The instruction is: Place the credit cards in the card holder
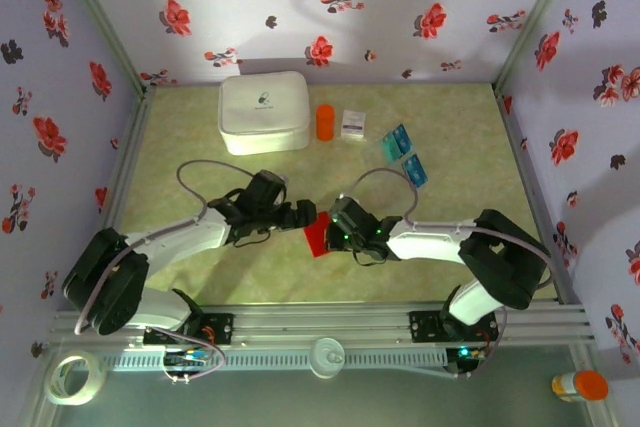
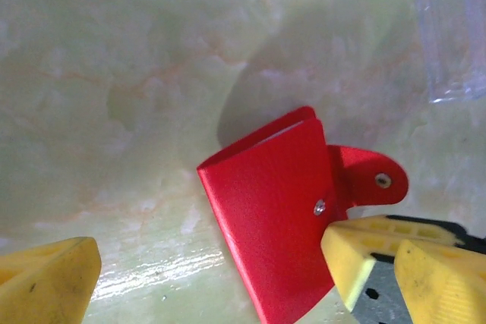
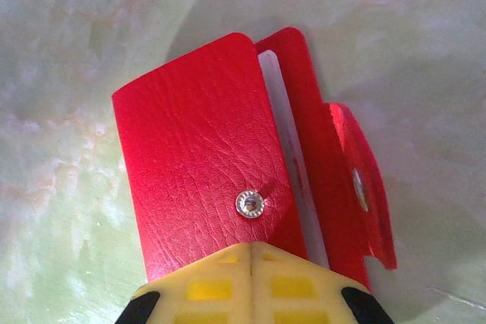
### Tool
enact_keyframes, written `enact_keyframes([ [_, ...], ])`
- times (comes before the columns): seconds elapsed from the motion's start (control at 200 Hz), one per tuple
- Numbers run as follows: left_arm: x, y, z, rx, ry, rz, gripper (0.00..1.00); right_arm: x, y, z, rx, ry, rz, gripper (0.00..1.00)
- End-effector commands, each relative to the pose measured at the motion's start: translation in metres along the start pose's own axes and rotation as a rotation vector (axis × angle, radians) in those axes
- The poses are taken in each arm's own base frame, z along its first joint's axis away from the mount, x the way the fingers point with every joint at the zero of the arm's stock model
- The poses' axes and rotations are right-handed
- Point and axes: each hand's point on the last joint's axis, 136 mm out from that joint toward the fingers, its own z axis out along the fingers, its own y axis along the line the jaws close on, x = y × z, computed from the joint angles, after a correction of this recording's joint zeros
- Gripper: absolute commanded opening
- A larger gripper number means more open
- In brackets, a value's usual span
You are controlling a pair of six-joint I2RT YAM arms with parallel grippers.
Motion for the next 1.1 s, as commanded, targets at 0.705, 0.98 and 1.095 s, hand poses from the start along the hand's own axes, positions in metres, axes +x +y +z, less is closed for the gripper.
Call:
enact_keyframes([
  [0.705, 0.018, 0.019, 0.036, -0.173, 0.048, 0.142, 1.0, 0.004, -0.009, 0.002, -0.022, -0.023, 0.077, 0.04],
  [0.98, 0.022, 0.031, 0.037, -0.291, 0.094, 0.243, 1.0, -0.008, -0.001, -0.01, -0.055, -0.038, 0.081, 0.04],
  [1.095, 0.024, 0.037, 0.036, -0.345, 0.113, 0.276, 1.0, -0.026, -0.01, -0.034, -0.018, -0.088, 0.082, 0.05],
])
